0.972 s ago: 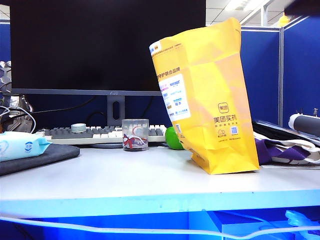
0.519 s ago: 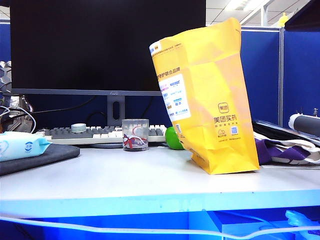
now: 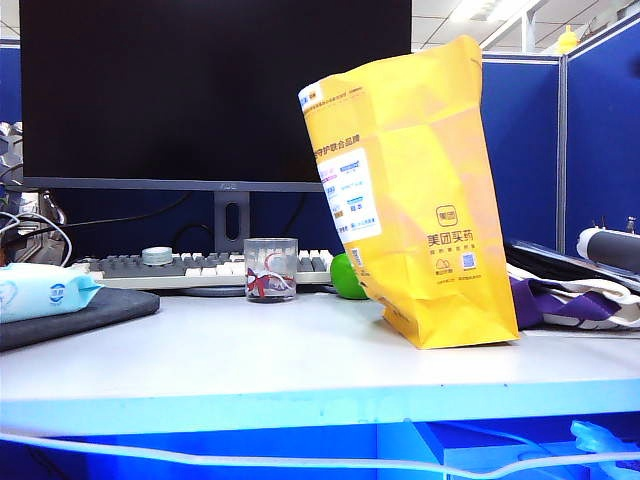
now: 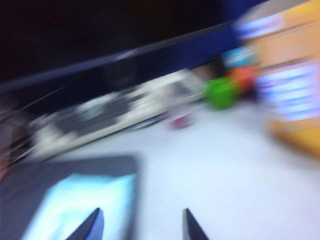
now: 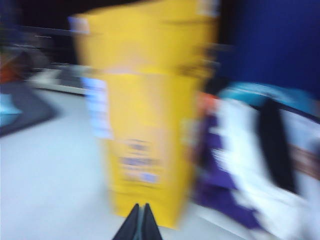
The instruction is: Pick up the Rubik's Cube and throw it into the yellow paper bag.
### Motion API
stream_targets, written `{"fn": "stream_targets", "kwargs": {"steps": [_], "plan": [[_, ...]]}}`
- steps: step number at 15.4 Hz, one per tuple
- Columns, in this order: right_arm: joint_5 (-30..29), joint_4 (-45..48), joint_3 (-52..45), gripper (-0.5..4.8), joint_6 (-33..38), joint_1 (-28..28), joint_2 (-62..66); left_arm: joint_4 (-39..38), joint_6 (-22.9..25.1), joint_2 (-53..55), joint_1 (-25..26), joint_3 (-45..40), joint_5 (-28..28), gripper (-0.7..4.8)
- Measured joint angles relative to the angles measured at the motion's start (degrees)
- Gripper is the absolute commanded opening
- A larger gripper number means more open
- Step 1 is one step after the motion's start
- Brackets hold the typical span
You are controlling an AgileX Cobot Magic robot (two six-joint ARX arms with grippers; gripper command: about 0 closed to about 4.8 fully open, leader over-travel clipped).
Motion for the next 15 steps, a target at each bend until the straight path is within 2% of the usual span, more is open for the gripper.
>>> {"fn": "stream_targets", "kwargs": {"steps": [2,4,9,15], "plan": [[0.24,-1.53,0.0,-0.01,0.0,-3.89,-2.05,-0.48,0.0,-0.66,8.39,-1.6,-0.09,2.14],[0.87,-1.4,-0.09,-0.01,0.02,-4.35,-2.73,-0.83,-0.02,-2.89,13.11,-3.39,-0.5,2.14],[0.74,-1.11,-5.14,-0.01,0.02,-3.93,-6.43,-4.59,0.0,-14.32,16.24,-9.07,-0.28,2.14],[0.72,-1.27,-8.68,-0.01,0.02,-3.96,-6.49,-6.25,0.0,-14.21,18.08,-12.41,-0.31,2.14]]}}
